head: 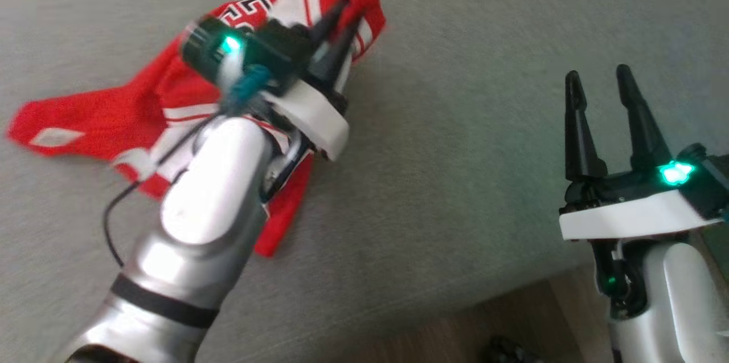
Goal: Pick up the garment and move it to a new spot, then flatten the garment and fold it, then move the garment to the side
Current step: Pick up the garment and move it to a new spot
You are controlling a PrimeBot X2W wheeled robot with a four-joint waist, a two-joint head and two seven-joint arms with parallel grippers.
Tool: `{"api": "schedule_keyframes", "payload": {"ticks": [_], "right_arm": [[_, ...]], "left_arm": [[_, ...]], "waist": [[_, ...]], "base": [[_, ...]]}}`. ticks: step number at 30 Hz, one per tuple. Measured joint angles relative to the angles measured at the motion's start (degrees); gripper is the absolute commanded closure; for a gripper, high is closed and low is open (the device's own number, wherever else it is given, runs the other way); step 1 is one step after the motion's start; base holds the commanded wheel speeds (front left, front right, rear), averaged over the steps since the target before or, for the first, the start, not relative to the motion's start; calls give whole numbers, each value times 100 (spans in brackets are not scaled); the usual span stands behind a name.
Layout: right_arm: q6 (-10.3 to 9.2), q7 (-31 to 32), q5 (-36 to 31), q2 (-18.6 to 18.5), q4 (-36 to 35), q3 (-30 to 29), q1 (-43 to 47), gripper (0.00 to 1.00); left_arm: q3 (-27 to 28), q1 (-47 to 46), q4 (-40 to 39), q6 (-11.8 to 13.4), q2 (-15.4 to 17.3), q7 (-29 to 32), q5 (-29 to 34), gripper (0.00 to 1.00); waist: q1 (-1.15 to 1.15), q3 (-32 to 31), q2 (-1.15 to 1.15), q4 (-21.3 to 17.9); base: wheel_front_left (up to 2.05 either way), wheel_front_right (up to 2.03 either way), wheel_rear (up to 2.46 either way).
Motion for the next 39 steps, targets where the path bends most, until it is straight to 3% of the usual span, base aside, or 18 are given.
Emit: {"api": "schedule_keyframes", "payload": {"ticks": [4,5,6,7,11,17,21,30,39], "right_arm": [[0,-149,111,0,190,78,-87,0],[0,-186,131,0,215,80,-107,0],[0,-219,144,0,243,80,-116,0],[0,-223,144,0,277,76,-122,0],[0,-268,141,1,412,30,-128,0],[0,-240,-55,3,472,-35,-164,0],[0,-90,-201,2,470,-126,-162,0],[0,248,-501,2,447,-244,102,0],[0,400,-675,2,455,-291,215,0]], "left_arm": [[-450,-77,843,-23,-65,121,-252,100],[-558,-89,1002,-23,-73,149,-345,73],[-649,-97,1131,-23,-79,151,-427,25],[-770,-112,1244,-23,-79,157,-523,0],[-1245,-160,1429,-51,-107,193,-968,0],[-1381,-170,1367,-30,-104,-169,-1114,0],[-1238,40,1005,236,-23,-363,-1132,0],[-381,1020,74,1076,677,-515,-1319,0],[360,1917,-571,1506,1292,-517,-1524,0]], "waist": [[0,278,0,-364],[0,336,0,-432],[0,387,0,-489],[0,433,0,-535],[0,475,0,-513],[0,243,0,-126],[0,2,0,216],[0,-595,0,999],[0,-1042,0,1489]], "base": [[0,0,0],[0,0,0],[0,0,0],[0,0,0],[0,0,0],[0,0,0],[0,0,0],[0,0,0],[0,0,0]]}}
